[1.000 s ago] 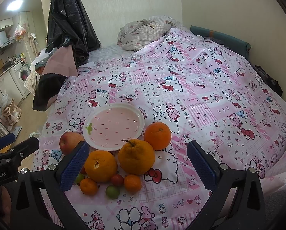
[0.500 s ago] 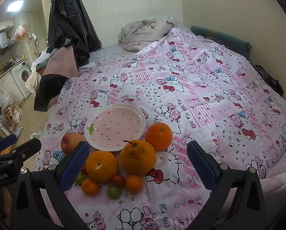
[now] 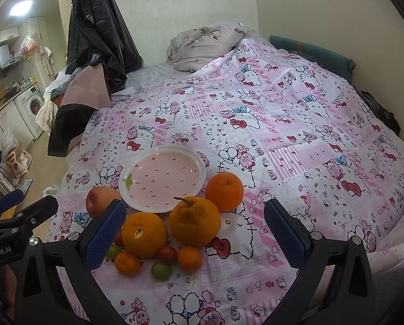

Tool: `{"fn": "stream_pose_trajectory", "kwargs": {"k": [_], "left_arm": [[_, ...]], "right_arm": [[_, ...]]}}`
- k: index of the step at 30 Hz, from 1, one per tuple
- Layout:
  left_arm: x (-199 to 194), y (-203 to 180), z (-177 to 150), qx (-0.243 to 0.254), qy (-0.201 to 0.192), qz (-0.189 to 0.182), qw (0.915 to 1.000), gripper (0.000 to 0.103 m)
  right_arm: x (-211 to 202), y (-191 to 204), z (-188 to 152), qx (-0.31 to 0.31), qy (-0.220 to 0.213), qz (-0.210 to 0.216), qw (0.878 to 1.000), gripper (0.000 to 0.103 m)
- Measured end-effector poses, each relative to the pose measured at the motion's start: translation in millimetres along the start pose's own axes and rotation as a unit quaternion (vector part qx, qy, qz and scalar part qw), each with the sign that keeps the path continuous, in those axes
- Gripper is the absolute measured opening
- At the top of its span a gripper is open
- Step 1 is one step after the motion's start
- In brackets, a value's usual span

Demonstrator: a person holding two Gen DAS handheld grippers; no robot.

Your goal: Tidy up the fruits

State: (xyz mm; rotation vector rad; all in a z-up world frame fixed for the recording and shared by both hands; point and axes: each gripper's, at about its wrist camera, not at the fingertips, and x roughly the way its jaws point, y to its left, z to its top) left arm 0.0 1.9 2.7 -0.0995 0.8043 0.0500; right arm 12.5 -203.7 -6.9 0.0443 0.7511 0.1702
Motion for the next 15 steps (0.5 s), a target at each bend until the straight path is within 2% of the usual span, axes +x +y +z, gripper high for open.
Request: {"fn": "stream_pose_trajectory", "kwargs": {"k": [15], "left_arm": [[1.1,1.9,-1.0,-0.001,-0.001,0.000,1.0000,0.103]], "right_arm": [[1.4,0.1,1.8,0.000,0.007,0.003,1.000,0.103]]}}
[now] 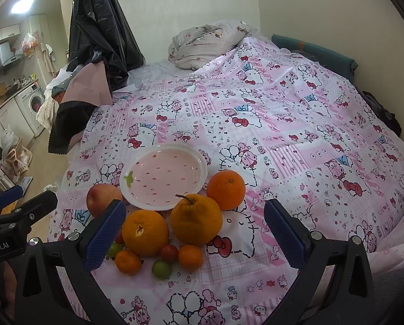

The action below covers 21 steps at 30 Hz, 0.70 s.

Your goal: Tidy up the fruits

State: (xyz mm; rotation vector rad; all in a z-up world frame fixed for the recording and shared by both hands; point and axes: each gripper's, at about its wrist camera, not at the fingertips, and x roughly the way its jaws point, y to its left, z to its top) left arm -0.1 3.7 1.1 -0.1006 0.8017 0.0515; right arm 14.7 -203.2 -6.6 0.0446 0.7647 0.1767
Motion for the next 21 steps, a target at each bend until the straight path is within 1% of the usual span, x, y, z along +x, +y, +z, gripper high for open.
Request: {"fn": "stream_pose_trajectory", "kwargs": {"k": [13,18,20,21], "left_arm": [[1,-1,0,0.001,0.001,0.000,1.0000,0.103],[8,1,-1,-0.003,0.018,0.004,0.9998,0.103],[12,5,0,-0.006,0.027,0.010,0.9996,0.103],[14,7,1,-0.009,0.031,0.012,0.9994,0.103]], "right_arm": [[2,0,-1,0.001,0.003,0.000,1.000,0.103],[6,-2,-2,0.004,0.012,0.003,1.000,0.103],[8,-6,-1,0.013,0.021,0.008,1.000,0.103],[11,-11,1,0.022,0.032,0.013,0.999,0.103]]}}
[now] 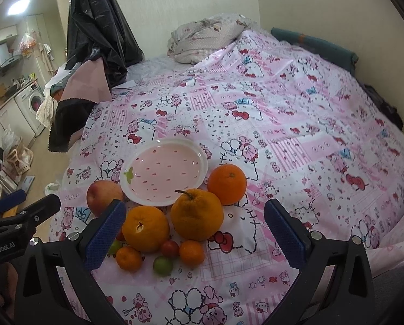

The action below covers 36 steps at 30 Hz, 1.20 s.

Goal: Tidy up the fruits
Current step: 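Grasp the bumpy stemmed orange with the right tool while the left tool grasps the red apple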

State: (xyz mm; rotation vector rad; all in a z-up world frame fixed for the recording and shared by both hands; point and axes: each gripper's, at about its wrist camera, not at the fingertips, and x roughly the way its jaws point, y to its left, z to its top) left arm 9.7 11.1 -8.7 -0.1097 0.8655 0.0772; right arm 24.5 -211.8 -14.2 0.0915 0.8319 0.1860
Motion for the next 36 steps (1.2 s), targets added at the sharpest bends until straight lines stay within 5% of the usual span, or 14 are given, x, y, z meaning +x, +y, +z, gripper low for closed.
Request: {"fn": "stream_pose_trajectory", "kwargs": {"k": [5,9,13,21,24,29,36], "left_arm": [[30,26,17,-0.032,0.066,0.018,0.9972,0.103],[67,43,27,-0.065,0.141,0.016,0.9878,0.103],[102,43,31,-0.067,0.192,0.007,0.9791,0.101],[154,23,27,-0.030,0.257,0.005,0.9660,0.097],[169,17,24,-0.014,0.257,0.012,0.9663,0.097],[186,20,16,-0.021,0.276,0.008,0.9608,0.081],[193,23,17,-0.033,0.270,0.017,0.9622,0.078]], "right_arm": [[35,-45,22,0.088,0.094,0.016,0.992,0.103],[89,-69,22,0.134,0.205,0.041,0.969,0.103],[124,-64,13,0.137,0.258,0.056,0.955,0.101],[163,-39,8,0.094,0.285,0.044,0.953,0.101],[174,-35,5,0.085,0.290,0.043,0.952,0.100],[186,-29,3,0.068,0.294,0.038,0.953,0.097],[200,-22,-1,0.069,0.303,0.036,0.950,0.094]]}}
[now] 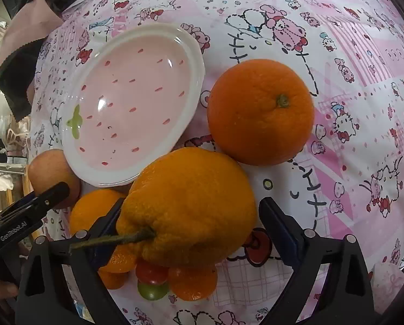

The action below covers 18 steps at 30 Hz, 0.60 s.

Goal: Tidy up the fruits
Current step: 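Grasp the bumpy stemmed orange with the right tool while the left tool grasps the red apple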

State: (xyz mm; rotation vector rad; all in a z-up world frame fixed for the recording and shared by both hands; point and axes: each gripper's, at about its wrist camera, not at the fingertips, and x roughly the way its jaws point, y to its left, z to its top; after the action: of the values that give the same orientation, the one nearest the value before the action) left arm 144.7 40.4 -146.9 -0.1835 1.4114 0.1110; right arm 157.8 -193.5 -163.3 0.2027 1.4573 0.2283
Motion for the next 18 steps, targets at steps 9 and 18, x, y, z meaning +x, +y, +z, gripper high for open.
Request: {"fn": "stream_pose_trajectory", "kwargs": {"k": [9,18], "left_arm": [[-3,1,-3,0.001,-0.016,-0.005,0.9999,0.076],[-21,5,-8,0.003,-0.050,-0.012,0.9987,0.074]], "right_arm": [[-3,6,0,-0.011,-0.005,0.001,1.000,0.085],[-27,10,-6,-0.015,-0.029,0.020,0.999,0.083]]}}
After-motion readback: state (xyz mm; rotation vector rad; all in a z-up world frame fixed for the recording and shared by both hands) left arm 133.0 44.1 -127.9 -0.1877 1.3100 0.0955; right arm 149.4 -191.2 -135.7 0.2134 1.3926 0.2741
